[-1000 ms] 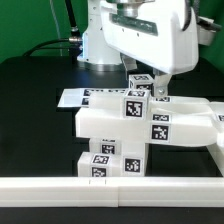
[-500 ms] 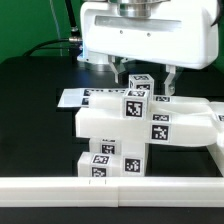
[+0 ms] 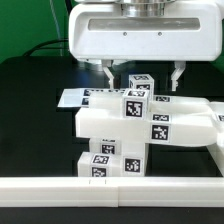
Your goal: Assemble chair
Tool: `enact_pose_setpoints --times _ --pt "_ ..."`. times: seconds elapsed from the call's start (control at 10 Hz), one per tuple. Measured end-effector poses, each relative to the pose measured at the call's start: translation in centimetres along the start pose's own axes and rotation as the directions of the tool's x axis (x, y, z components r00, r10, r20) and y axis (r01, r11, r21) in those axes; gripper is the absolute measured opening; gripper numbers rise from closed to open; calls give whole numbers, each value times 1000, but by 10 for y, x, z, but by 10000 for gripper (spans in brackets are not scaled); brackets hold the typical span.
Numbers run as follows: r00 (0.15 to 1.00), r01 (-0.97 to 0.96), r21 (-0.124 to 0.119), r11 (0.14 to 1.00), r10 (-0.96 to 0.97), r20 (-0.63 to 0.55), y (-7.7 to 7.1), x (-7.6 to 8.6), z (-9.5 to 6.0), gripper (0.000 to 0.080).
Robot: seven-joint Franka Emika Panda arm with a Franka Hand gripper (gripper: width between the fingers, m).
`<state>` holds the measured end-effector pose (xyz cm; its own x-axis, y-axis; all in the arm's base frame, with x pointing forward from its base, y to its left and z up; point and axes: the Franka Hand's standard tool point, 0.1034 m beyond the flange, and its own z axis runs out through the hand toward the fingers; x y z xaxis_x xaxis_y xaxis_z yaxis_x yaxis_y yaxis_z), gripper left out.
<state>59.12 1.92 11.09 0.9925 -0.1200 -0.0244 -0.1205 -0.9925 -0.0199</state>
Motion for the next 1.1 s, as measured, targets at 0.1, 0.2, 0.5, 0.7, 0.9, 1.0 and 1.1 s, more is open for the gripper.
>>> enact_pose_setpoints --times 0.1,0.2,0.5,0.7,0.9,1.0,1.1 --pt "998 68 -7 998 -68 1 1 0 0 649" --pt "995 98 -7 995 -98 0 1 0 0 649" --pt "993 114 -8 993 -114 1 2 0 0 479" --pt "996 88 -7 996 -88 0 2 0 0 304" --pt "999 54 -7 999 -54 0 2 0 0 284" --pt "1000 -23 -4 1000 23 -1 2 0 0 284" --pt "991 -132 4 991 132 -1 2 1 0 284"
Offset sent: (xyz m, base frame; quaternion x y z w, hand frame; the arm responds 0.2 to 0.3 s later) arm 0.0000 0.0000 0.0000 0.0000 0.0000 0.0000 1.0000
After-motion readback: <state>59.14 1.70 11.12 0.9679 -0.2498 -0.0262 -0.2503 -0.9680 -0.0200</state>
